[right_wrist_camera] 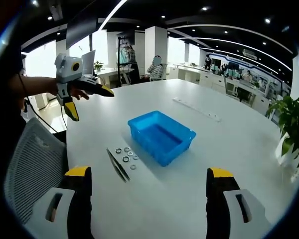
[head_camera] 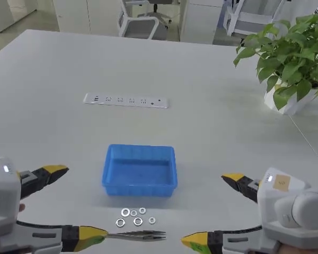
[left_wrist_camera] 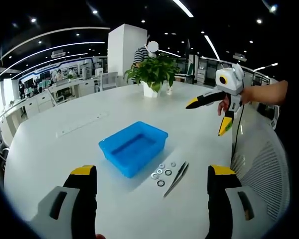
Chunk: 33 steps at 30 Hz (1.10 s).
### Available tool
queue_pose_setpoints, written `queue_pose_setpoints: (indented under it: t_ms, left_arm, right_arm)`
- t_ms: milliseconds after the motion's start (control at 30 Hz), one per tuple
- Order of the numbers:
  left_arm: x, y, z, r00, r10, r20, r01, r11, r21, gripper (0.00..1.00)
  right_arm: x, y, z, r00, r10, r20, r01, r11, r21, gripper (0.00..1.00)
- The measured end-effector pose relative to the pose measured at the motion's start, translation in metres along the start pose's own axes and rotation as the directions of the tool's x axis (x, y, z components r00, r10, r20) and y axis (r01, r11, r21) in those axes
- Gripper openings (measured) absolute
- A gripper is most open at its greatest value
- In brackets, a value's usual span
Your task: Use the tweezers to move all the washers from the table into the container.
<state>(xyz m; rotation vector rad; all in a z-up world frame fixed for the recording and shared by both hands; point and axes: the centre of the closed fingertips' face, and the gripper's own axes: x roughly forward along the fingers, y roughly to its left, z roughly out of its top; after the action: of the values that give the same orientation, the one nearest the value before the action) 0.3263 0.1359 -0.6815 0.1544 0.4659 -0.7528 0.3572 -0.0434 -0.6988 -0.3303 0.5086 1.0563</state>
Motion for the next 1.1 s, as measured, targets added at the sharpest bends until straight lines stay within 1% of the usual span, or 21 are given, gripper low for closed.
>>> queue_pose_setpoints:
  t_ms: [1100]
  left_arm:
    - [-0.0004,0.0017,0.0024,1.0,-0.009,0.0,0.009,1.0,0.009,0.97]
  right_arm:
    - [0.0013,-0.002,0.0019,1.0,-0.003,0.003,0.003,1.0,-0.009,0.96]
